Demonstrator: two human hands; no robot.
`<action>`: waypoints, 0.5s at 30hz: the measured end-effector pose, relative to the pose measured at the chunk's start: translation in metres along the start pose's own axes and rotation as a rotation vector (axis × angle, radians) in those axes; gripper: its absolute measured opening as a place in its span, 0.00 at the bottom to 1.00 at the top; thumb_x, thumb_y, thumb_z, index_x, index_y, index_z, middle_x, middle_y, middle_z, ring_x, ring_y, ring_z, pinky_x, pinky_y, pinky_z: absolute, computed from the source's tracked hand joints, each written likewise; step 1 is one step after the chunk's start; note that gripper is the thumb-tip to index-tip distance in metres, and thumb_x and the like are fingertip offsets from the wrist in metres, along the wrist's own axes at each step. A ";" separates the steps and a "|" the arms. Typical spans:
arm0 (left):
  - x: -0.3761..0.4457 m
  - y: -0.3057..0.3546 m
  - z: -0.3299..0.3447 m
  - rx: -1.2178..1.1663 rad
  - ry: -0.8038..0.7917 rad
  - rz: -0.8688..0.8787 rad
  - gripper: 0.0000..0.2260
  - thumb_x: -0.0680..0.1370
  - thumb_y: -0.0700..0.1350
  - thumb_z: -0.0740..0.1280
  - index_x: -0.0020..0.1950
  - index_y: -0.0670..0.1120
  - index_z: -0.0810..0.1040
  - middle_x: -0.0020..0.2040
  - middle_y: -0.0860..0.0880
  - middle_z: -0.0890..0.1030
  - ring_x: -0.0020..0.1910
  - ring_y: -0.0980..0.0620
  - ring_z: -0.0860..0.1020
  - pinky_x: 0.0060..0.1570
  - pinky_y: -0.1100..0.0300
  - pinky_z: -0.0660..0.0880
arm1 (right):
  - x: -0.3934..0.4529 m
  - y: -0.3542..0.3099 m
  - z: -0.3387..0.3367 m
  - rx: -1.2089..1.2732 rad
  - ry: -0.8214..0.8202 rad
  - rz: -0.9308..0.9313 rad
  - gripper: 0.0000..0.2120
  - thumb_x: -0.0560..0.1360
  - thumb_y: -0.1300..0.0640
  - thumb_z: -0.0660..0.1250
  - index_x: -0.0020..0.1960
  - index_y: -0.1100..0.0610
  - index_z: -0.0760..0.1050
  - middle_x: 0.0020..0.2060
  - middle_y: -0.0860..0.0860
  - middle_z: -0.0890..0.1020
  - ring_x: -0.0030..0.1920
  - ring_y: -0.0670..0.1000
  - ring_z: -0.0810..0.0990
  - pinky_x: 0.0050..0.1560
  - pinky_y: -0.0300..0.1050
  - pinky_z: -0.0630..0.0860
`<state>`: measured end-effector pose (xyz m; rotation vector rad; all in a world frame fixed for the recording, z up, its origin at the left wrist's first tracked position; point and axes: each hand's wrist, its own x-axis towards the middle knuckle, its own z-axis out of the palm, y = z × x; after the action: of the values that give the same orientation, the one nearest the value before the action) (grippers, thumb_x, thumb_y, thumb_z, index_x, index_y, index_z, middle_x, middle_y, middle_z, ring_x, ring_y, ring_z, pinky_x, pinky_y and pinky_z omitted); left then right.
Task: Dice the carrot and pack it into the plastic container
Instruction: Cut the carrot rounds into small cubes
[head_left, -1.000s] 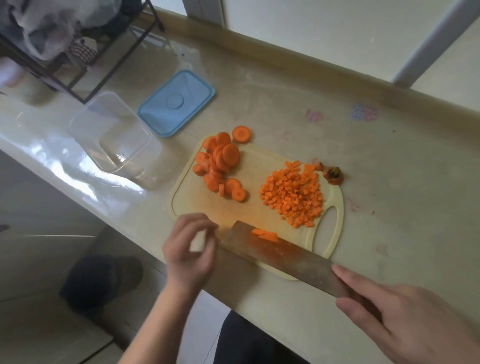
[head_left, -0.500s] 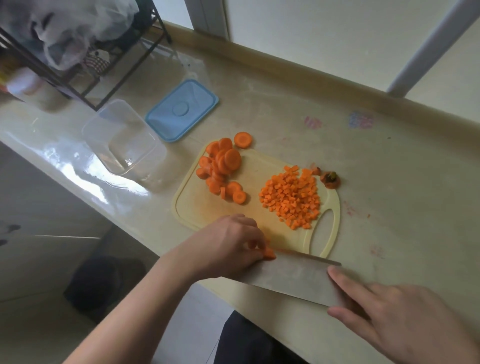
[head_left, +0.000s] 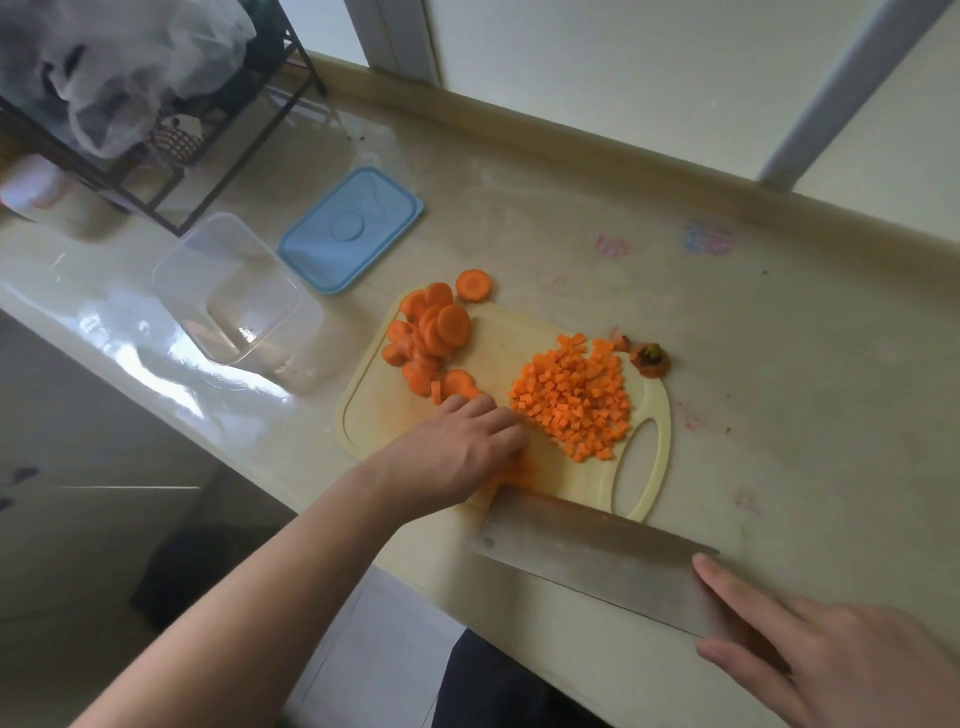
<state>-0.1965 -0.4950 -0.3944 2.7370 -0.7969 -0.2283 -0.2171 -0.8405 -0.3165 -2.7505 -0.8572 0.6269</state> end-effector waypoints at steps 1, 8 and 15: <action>0.000 0.000 0.003 -0.003 0.007 0.030 0.04 0.81 0.38 0.64 0.52 0.44 0.77 0.50 0.47 0.77 0.45 0.47 0.71 0.44 0.51 0.73 | -0.002 0.002 0.000 0.011 -0.007 0.022 0.32 0.76 0.30 0.49 0.59 0.49 0.82 0.20 0.51 0.76 0.15 0.53 0.71 0.15 0.45 0.67; -0.003 -0.006 0.007 -0.022 0.064 0.127 0.13 0.84 0.40 0.57 0.51 0.42 0.82 0.48 0.44 0.79 0.45 0.42 0.75 0.45 0.47 0.74 | -0.014 0.023 0.006 0.111 0.078 0.107 0.28 0.74 0.29 0.53 0.73 0.32 0.56 0.31 0.51 0.84 0.23 0.54 0.79 0.22 0.49 0.76; -0.007 -0.007 0.012 -0.029 0.130 0.138 0.19 0.85 0.39 0.52 0.54 0.40 0.83 0.49 0.42 0.81 0.45 0.41 0.77 0.44 0.48 0.74 | -0.012 0.015 -0.002 0.347 0.087 0.232 0.24 0.73 0.28 0.52 0.62 0.35 0.75 0.39 0.44 0.86 0.36 0.44 0.83 0.37 0.38 0.74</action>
<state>-0.2020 -0.4880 -0.4078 2.6245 -0.9336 -0.0329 -0.2179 -0.8602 -0.3154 -2.5511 -0.3699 0.6227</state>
